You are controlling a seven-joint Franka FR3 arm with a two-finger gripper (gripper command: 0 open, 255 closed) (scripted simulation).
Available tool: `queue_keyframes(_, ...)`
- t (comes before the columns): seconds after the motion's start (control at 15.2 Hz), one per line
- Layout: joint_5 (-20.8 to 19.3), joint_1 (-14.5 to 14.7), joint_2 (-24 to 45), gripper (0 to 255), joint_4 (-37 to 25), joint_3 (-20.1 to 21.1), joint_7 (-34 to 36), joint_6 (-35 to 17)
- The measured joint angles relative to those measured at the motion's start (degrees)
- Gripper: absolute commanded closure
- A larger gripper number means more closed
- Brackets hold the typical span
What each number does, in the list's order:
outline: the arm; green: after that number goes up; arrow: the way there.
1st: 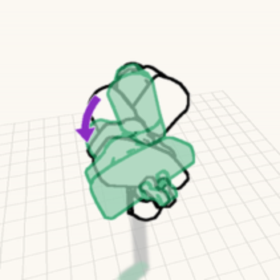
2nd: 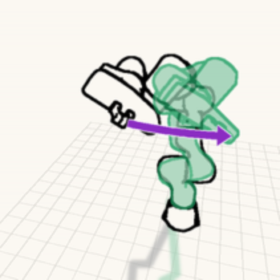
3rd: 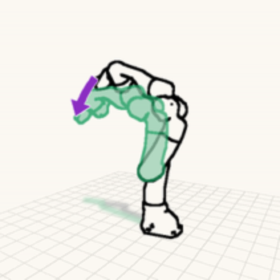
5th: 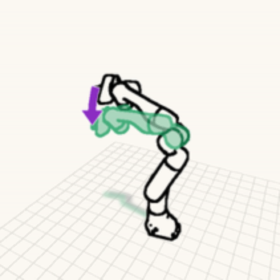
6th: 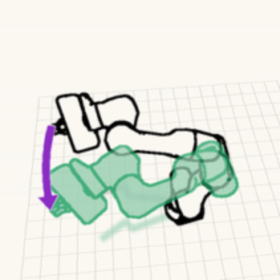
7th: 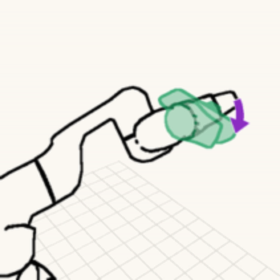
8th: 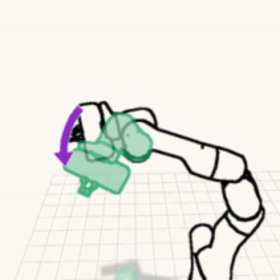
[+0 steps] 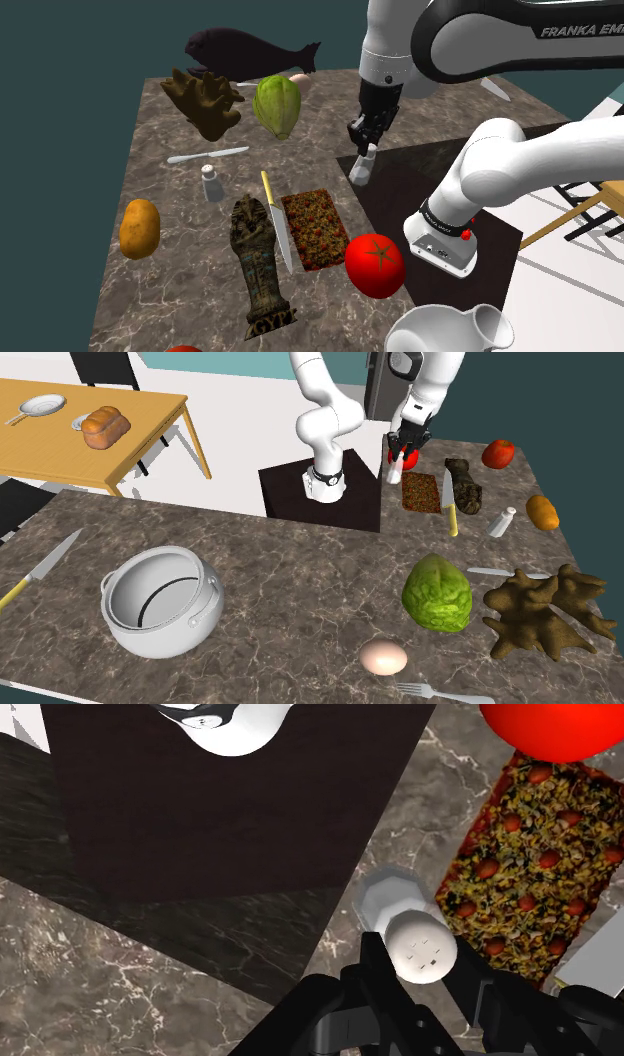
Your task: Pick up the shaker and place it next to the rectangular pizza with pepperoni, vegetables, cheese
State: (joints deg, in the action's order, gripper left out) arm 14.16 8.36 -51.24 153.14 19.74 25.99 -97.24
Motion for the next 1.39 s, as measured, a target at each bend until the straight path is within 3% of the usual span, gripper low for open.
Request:
queue_keyframes(1.06,3.3,1.03,3.52,255,10.05,3.62,-0.21,-13.48)
queue_keyframes(1.39,3.48,1.09,3.79,255,10.37,3.82,-0.17,-14.09)
